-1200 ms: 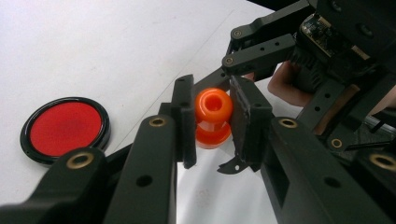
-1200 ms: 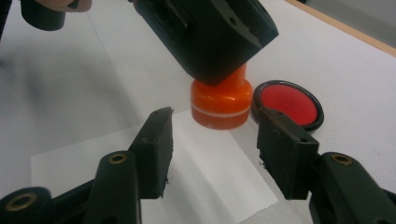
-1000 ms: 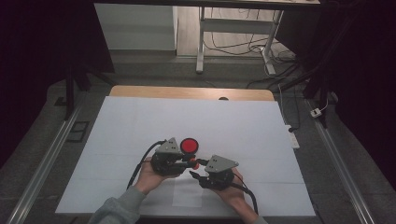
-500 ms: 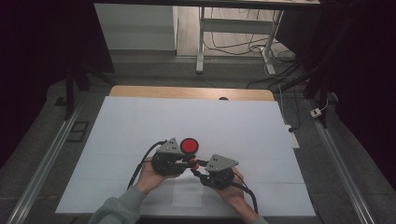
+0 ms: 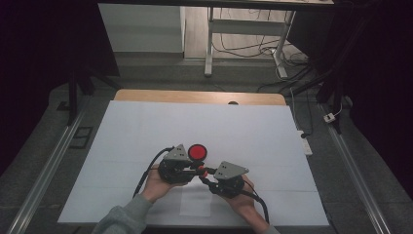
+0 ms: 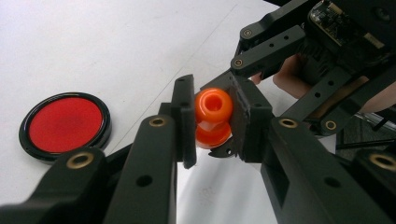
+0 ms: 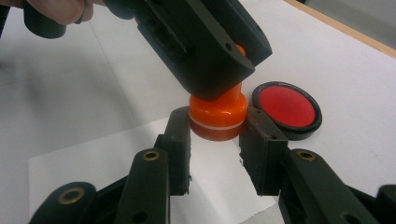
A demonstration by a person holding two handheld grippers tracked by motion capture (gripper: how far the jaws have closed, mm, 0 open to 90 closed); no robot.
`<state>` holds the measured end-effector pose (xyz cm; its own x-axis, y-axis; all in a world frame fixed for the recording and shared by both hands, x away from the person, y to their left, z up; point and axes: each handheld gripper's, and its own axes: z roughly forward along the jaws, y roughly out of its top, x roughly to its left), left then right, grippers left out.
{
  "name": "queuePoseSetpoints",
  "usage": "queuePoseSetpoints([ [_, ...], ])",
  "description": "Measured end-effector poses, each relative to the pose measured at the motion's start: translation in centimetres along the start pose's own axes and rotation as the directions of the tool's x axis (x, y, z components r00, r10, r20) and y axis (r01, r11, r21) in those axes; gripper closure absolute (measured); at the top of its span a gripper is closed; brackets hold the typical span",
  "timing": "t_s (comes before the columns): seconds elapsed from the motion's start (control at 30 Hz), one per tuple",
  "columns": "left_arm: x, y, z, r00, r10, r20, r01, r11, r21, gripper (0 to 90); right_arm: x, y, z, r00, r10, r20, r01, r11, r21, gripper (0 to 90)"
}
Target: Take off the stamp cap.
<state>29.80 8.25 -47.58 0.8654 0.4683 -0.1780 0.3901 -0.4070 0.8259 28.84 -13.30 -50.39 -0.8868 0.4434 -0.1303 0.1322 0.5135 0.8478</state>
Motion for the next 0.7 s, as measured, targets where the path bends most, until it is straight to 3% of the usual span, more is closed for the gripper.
queuePoseSetpoints([
  [0.4,-0.06,-0.06,-0.02,1.0,0.001,-0.003,-0.001,0.9999,-0.012,72.6,0.04,-0.07,-0.08,1.0,0.005,0.007,-0.005,1.0,-0.007,64.7],
  [0.7,-0.22,-0.19,-0.02,0.9999,0.009,-0.009,-0.01,0.9997,-0.025,72.7,0.12,-0.14,-0.16,0.9997,-0.017,0.017,0.017,1.0,-0.004,64.7],
])
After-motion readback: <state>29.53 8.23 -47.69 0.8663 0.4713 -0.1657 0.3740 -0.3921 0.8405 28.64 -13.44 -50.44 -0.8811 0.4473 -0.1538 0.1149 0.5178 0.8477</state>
